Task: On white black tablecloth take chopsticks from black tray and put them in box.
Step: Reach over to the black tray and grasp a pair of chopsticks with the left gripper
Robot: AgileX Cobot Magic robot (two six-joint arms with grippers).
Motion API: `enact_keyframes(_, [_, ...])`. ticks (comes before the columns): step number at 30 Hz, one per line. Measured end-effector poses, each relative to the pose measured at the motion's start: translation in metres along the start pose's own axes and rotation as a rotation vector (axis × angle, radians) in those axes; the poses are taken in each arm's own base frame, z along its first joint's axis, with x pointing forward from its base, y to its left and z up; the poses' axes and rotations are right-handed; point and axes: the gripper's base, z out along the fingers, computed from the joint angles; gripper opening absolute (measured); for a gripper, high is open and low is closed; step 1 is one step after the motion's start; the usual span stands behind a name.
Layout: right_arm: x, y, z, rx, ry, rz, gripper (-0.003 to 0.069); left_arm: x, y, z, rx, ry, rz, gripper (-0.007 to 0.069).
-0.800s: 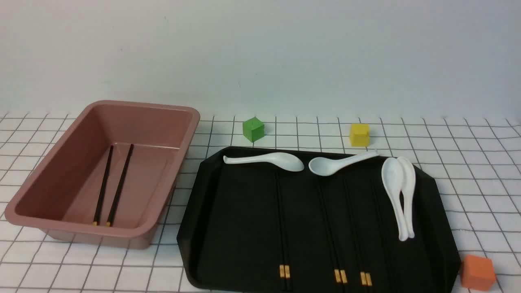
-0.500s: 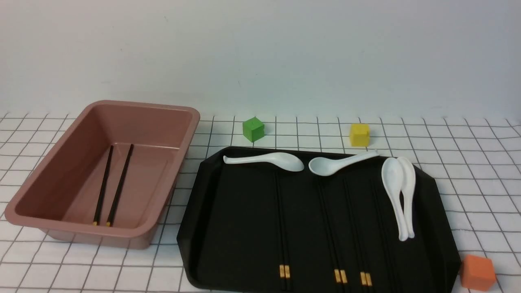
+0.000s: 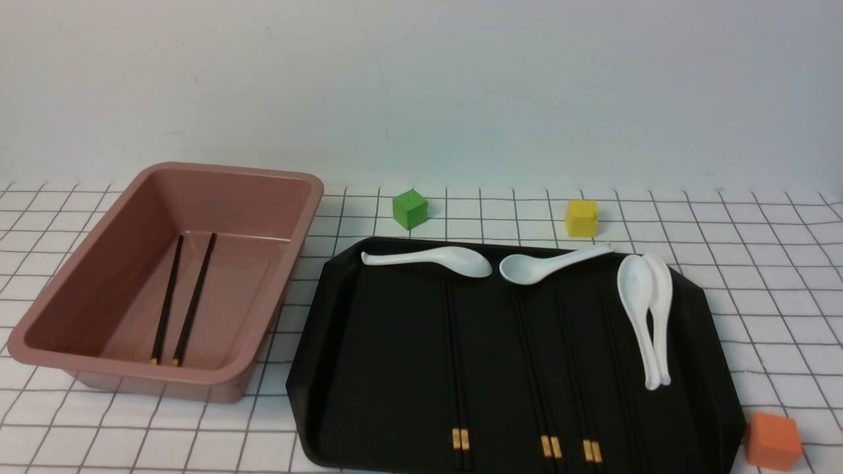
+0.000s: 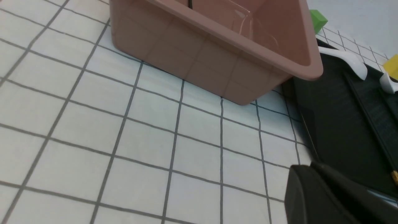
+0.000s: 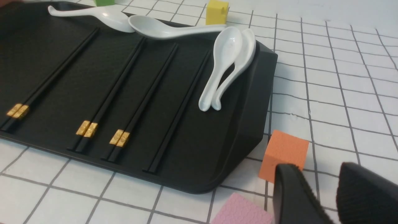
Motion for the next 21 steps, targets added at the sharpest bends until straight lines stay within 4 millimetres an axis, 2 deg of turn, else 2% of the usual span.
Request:
enact_keyframes(14, [0.000,0.000,0.000,0.000,0.000,0.000,0.0240,0.000,0.000,0.000,0.001,0.000,-0.001,0.0029])
enact_keyframes(18, [0.000,0.000,0.000,0.000,0.000,0.000,0.0240,0.002,-0.005,0.000,0.051,0.023,-0.221,0.0031])
enact_keyframes(21, [0.000,0.000,0.000,0.000,0.000,0.000,0.0240,0.003,-0.012,-0.001,0.122,0.064,-0.526,0.0034])
